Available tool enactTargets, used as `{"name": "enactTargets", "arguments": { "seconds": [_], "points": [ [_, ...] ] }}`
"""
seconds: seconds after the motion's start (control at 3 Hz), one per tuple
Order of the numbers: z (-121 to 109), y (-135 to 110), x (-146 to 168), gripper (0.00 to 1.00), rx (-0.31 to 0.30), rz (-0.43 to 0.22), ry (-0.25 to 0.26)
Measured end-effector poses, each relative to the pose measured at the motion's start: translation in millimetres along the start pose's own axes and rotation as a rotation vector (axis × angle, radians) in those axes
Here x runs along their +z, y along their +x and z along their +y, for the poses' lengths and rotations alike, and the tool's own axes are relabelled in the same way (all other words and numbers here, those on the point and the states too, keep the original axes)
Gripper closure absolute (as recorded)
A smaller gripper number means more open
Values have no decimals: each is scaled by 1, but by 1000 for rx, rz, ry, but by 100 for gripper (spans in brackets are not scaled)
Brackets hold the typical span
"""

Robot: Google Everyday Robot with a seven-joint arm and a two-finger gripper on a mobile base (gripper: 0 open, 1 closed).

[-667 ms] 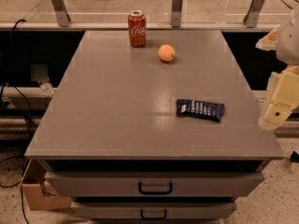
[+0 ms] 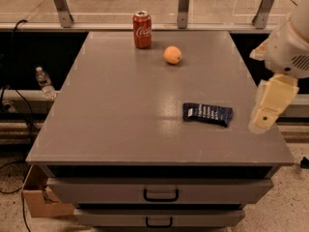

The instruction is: Pick rxbar blueberry

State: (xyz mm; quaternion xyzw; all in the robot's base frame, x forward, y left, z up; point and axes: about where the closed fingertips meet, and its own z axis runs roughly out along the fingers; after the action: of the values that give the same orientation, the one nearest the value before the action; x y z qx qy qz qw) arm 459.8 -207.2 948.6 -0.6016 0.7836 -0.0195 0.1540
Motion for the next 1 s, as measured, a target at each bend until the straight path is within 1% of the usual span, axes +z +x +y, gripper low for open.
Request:
{"name": "enactTargets", "arguments": {
  "seconds": [0.33, 0.67, 1.0],
  "points": [
    [-11, -16, 51, 0, -19, 18, -38],
    [-15, -28, 94, 0, -64, 46, -62],
    [-17, -33, 122, 0, -93, 66, -92]
  ]
}}
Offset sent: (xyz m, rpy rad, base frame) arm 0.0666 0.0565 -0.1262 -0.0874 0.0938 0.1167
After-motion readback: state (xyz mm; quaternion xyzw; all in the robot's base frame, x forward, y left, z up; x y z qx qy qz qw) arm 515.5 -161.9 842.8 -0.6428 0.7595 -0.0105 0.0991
